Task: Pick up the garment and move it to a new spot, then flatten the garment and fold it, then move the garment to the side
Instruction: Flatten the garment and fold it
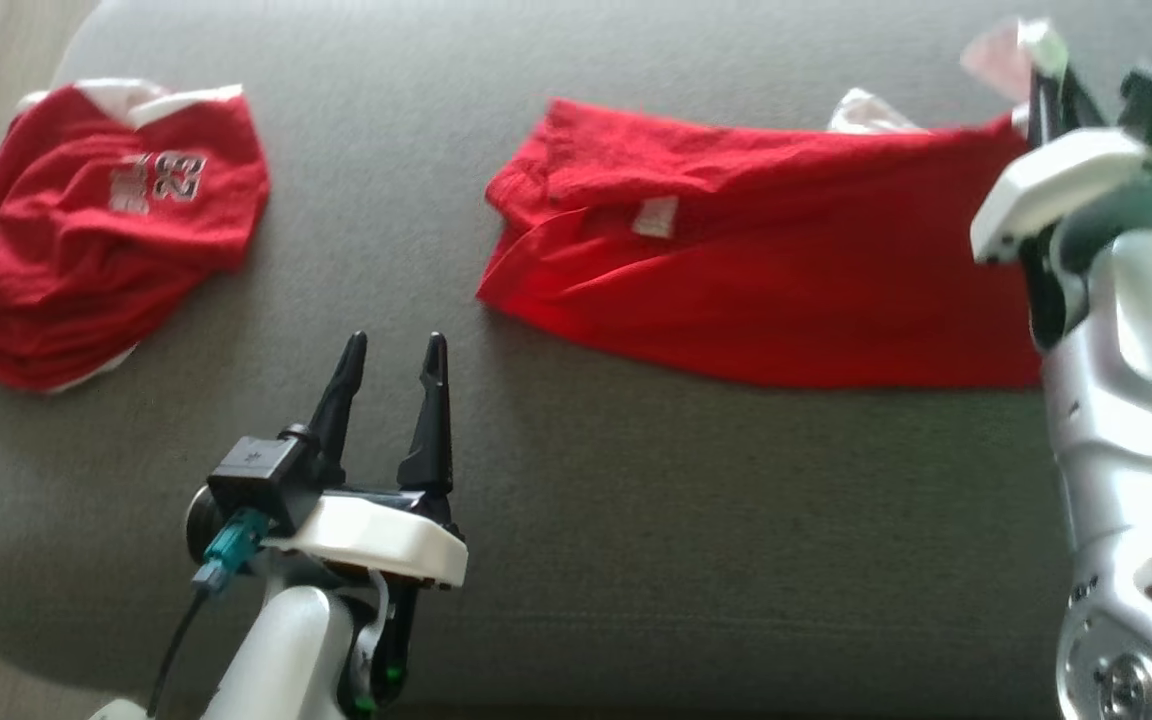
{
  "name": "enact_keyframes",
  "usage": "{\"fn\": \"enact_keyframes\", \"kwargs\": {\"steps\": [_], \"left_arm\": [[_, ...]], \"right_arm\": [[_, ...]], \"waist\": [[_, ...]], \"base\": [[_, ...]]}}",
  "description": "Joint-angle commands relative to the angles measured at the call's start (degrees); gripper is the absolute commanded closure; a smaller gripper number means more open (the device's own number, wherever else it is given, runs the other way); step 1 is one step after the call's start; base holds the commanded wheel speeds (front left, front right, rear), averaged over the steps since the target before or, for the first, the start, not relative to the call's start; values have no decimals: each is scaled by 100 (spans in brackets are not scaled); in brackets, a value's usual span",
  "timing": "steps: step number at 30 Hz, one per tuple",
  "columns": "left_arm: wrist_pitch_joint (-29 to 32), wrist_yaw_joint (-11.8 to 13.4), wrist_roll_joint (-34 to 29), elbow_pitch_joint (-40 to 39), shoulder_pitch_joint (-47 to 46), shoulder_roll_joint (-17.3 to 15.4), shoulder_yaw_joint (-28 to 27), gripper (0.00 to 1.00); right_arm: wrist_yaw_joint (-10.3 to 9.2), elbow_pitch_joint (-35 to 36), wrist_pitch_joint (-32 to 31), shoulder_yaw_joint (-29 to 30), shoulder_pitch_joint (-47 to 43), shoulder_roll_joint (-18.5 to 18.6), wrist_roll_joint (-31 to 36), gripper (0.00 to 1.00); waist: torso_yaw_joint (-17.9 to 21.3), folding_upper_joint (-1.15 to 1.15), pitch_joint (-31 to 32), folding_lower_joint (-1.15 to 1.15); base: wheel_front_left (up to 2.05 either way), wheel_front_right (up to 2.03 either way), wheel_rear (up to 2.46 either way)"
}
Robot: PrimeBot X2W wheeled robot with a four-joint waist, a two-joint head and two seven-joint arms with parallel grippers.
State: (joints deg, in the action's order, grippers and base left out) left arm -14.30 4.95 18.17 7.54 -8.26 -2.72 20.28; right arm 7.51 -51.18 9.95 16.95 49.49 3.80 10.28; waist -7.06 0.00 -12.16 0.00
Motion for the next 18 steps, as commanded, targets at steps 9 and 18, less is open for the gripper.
{"fn": "enact_keyframes", "kwargs": {"steps": [9,18], "left_arm": [[-70,29,-40,-176,384,-16,-510,0],[-70,1,-115,-235,549,-16,-907,0]], "right_arm": [[-2,717,50,-1173,126,-91,-1420,100],[-2,2936,-744,-1324,-2291,-91,-2482,100]], "waist": [[816,0,663,0],[1465,0,825,0]], "base": [[0,0,0],[0,0,0]]}}
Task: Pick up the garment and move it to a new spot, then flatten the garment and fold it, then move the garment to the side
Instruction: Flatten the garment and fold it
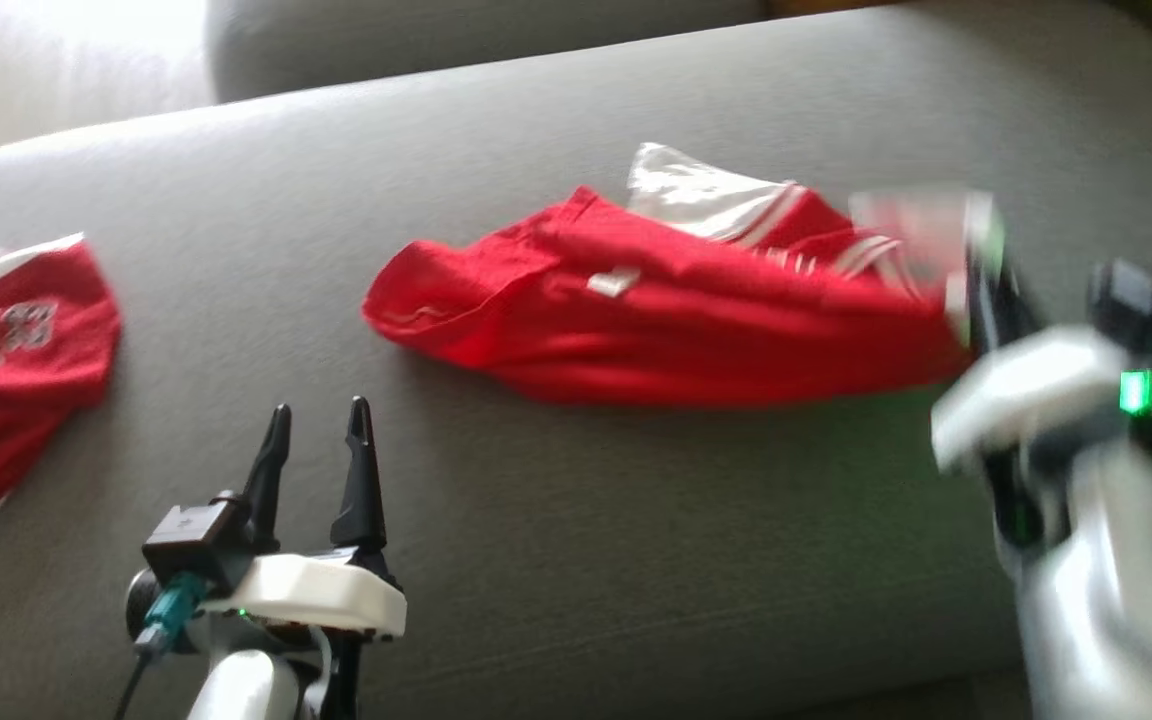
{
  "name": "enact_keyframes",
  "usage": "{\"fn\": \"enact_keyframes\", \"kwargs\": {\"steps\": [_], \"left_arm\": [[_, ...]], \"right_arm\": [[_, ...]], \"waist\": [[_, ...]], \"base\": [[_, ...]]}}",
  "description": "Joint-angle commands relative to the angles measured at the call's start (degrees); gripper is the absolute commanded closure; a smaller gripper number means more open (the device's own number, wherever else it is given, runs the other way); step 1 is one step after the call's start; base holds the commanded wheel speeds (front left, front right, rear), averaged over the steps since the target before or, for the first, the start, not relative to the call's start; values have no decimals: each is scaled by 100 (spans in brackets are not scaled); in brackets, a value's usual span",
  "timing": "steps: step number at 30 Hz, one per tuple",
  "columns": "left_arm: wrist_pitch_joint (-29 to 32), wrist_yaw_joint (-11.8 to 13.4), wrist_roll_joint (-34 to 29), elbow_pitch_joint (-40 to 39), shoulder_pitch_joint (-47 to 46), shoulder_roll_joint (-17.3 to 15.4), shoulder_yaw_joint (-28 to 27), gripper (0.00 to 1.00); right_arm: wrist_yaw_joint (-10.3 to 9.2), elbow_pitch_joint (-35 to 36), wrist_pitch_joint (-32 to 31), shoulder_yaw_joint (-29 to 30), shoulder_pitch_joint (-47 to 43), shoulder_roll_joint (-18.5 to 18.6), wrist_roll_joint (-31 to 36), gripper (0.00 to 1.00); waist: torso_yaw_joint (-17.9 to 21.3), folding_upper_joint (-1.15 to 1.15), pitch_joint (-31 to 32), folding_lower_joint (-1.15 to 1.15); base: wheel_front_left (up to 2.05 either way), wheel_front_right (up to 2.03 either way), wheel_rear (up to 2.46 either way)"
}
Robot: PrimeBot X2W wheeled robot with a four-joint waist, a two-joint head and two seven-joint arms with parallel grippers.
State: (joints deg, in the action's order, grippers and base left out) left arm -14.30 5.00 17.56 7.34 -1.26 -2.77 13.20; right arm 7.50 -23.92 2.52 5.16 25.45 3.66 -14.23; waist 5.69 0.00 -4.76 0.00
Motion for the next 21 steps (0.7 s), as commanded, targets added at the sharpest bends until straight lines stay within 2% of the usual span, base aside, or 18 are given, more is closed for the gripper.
{"fn": "enact_keyframes", "kwargs": {"steps": [1,5,6,7,12,21], "left_arm": [[-70,-22,-69,-213,-149,-10,-226,0],[-70,-72,-121,-209,-205,-10,-303,0],[-70,-83,-134,-209,-228,-10,-314,0],[-70,-97,-148,-205,-252,-10,-320,0],[-70,-151,-191,-175,-331,-10,-329,0],[-70,-173,-172,-85,-404,-10,-147,0]], "right_arm": [[-1,515,-120,-142,-265,-78,-119,100],[-1,1469,-561,-166,-1613,-78,-437,100],[-1,1615,-628,-134,-1871,-78,-456,62],[-1,1734,-688,-107,-2085,-78,-477,0],[-1,2191,-823,-30,-2516,-78,-588,0],[-1,2830,-471,-161,-1839,-78,-493,0]], "waist": [[257,0,90,0],[468,0,58,0],[505,0,42,0],[532,0,23,0],[592,0,-45,0],[329,0,-69,0]], "base": [[0,0,0],[0,0,0],[0,0,0],[0,0,0],[0,0,0],[0,0,0]]}}
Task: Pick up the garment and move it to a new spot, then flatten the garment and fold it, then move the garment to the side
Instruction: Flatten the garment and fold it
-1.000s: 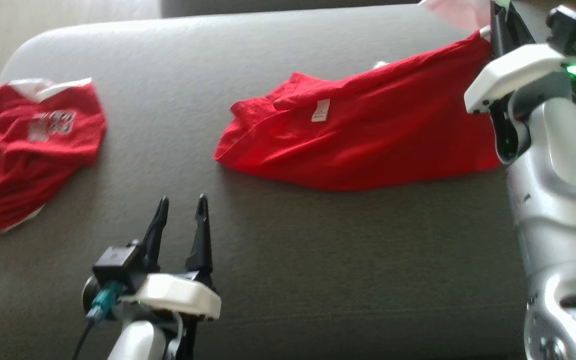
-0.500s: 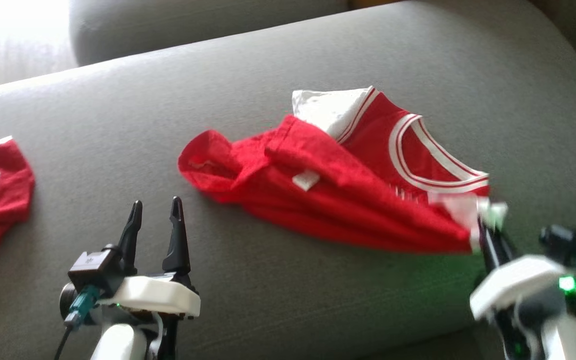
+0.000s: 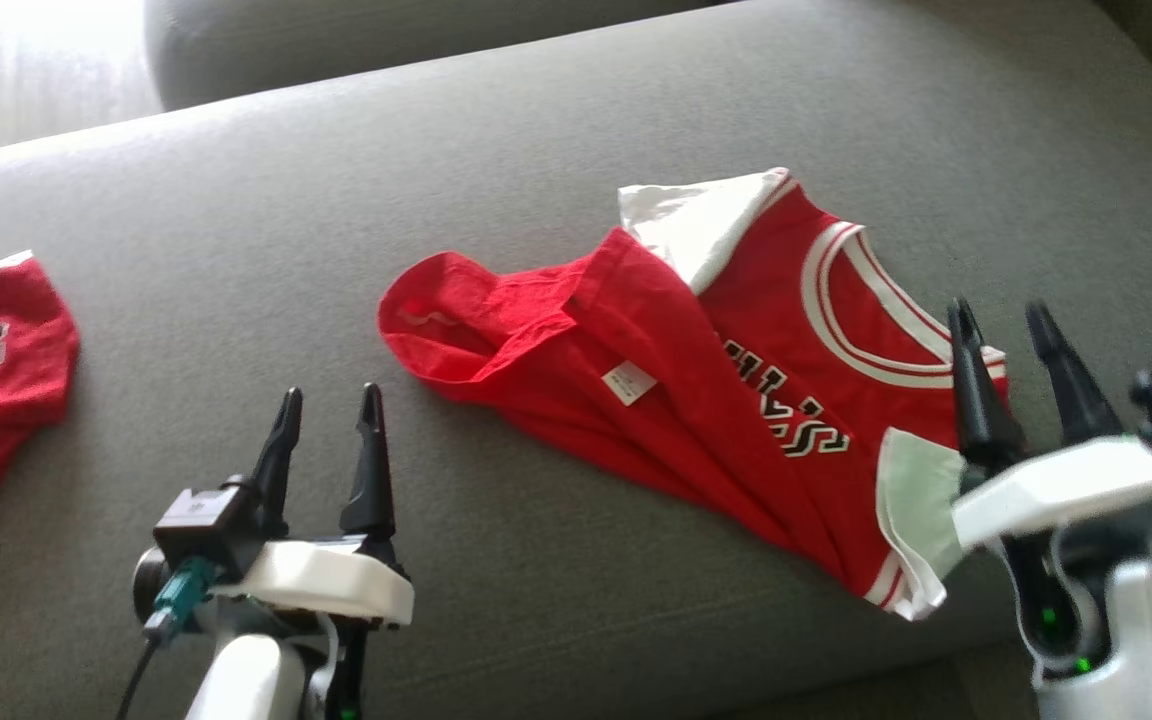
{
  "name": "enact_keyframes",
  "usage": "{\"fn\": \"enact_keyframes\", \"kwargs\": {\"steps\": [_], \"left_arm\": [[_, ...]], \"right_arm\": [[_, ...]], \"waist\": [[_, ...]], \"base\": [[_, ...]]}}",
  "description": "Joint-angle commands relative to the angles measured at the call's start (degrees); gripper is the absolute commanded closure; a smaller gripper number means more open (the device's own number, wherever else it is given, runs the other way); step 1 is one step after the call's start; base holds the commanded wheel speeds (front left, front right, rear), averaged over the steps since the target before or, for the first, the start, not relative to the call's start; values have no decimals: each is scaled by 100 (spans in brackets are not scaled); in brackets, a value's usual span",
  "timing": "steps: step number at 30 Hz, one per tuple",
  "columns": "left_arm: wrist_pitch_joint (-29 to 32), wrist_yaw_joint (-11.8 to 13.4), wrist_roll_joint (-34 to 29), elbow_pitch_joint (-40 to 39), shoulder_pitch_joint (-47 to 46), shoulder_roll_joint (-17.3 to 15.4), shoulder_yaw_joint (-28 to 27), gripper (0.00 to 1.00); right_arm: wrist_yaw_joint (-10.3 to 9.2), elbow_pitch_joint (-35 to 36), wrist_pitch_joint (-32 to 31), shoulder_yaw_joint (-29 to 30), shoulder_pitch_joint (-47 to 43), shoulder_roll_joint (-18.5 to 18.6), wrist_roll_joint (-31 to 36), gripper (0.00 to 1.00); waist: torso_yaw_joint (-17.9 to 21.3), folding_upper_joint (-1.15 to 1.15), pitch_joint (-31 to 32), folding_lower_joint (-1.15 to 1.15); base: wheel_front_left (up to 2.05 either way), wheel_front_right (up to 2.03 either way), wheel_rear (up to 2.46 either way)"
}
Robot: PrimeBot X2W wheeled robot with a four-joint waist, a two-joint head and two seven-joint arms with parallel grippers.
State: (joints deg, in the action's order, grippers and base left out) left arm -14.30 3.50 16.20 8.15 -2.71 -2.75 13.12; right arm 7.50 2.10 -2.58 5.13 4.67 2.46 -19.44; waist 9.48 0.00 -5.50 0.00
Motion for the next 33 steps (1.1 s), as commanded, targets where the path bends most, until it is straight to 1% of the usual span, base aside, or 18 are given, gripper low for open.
{"fn": "enact_keyframes", "kwargs": {"steps": [1,6,8,9,10,13,14,20,23,27,33], "left_arm": [[-70,-19,-27,-161,-269,-12,-119,0],[-70,-1,21,-176,-279,-12,-44,0],[-70,36,29,-191,-258,-12,-90,0],[-70,48,30,-194,-248,-12,-125,0],[-70,37,-2,-189,-222,-12,-168,0],[-70,-14,-66,-176,-139,-12,-176,0],[-70,-14,-66,-176,-139,-12,-176,0],[-70,-43,-68,-180,26,-12,-195,0],[-70,-36,-43,-201,64,-12,-131,0],[-70,-42,-55,-184,21,-12,-16,0],[-70,-56,-90,-150,-159,-12,72,0]], "right_arm": [[-1,227,57,-208,344,42,81,0],[-1,-86,131,-511,841,42,324,0],[-1,-235,308,-922,1042,111,780,0],[-1,-402,397,-1132,1096,269,1082,0],[-1,-831,573,-1278,1146,418,1390,0],[-1,-1366,835,-1121,1161,328,1382,0],[-1,-1366,835,-1121,1161,328,1382,0],[-1,-1921,1240,-813,1132,147,1438,0],[-1,-2121,1316,-643,1175,110,1497,0],[-1,-2434,1173,-321,1479,117,1672,0],[-1,-3089,483,186,2424,414,1906,0]], "waist": [[-97,0,10,0],[-418,0,65,0],[-544,0,68,0],[-612,0,61,0],[-751,0,50,0],[-942,0,53,0],[-942,0,53,0],[-1179,0,5,0],[-1282,0,-23,0],[-1475,0,-133,0],[-1864,0,-502,0]], "base": [[0,0,0],[0,0,0],[0,0,0],[0,0,0],[0,0,0],[0,0,0],[0,0,0],[0,0,0],[0,0,0],[0,0,0],[0,0,0]]}}
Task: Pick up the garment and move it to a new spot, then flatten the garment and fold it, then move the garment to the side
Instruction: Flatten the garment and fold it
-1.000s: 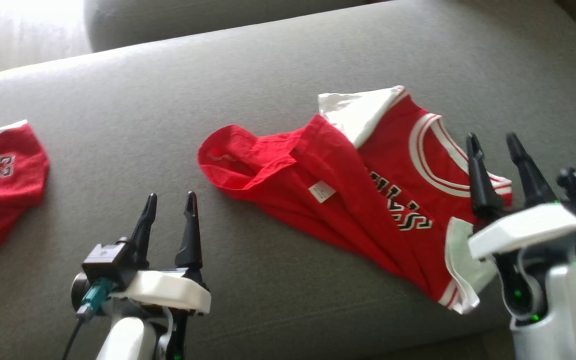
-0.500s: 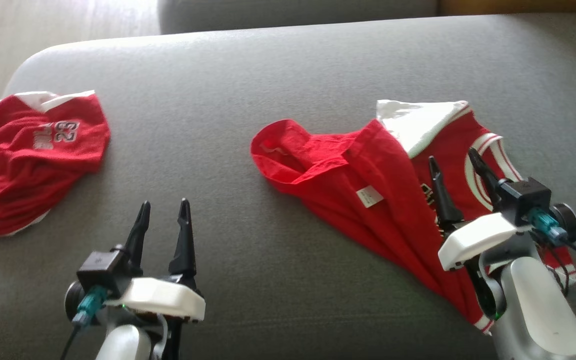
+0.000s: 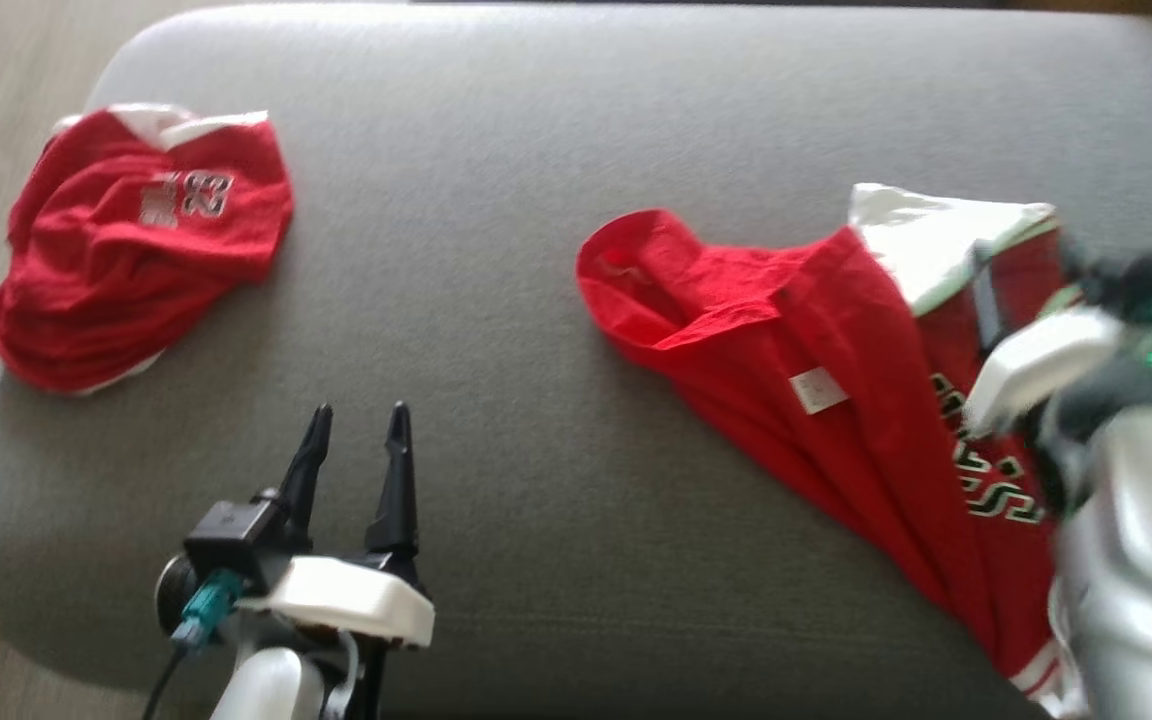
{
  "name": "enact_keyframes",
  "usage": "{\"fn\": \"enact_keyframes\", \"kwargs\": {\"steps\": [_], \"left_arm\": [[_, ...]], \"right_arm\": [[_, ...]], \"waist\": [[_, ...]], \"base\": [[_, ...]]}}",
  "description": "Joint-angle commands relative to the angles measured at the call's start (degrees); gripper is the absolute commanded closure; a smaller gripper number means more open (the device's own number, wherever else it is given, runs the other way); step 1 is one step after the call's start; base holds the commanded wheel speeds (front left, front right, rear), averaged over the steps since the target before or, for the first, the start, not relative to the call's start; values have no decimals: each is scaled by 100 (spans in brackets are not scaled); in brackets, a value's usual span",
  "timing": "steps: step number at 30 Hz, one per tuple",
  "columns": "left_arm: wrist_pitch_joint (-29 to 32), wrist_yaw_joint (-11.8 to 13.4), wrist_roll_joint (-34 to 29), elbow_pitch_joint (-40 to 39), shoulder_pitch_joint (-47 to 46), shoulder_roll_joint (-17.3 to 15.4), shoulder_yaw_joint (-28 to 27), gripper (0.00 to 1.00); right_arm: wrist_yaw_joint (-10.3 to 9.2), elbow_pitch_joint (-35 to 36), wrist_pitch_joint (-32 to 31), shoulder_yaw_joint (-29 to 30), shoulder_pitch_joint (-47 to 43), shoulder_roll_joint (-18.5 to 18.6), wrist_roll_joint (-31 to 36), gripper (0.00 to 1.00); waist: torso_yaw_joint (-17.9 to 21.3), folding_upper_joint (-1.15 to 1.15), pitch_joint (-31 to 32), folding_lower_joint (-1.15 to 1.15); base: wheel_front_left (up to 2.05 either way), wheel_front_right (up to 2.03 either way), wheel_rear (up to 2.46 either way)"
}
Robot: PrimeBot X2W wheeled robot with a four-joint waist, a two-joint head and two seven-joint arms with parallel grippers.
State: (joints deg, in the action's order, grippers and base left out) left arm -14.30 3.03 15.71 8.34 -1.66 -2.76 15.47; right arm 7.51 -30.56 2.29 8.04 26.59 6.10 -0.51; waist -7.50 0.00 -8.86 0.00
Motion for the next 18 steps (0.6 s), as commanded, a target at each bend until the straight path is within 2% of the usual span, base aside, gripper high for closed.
{"fn": "enact_keyframes", "kwargs": {"steps": [1,8,16,17,18], "left_arm": [[-70,-9,-34,-165,-288,-11,-146,0],[-70,29,93,-127,-437,-11,37,0],[-70,85,202,-139,-551,-11,188,0],[-70,92,207,-143,-564,-11,197,0],[-70,97,211,-144,-579,-11,207,0]], "right_arm": [[-2,44,-121,4,396,99,26,0],[-2,-956,-787,830,1191,441,563,0],[-2,-1850,-1331,1324,1701,384,680,0],[-2,-1948,-1388,1317,1748,380,660,47],[-2,-2014,-1390,1285,1797,385,643,100]], "waist": [[-238,0,-239,0],[-662,0,-552,0],[-829,0,-719,0],[-832,0,-737,0],[-837,0,-753,0]], "base": [[0,0,0],[0,0,0],[0,0,0],[0,0,0],[0,0,0]]}}
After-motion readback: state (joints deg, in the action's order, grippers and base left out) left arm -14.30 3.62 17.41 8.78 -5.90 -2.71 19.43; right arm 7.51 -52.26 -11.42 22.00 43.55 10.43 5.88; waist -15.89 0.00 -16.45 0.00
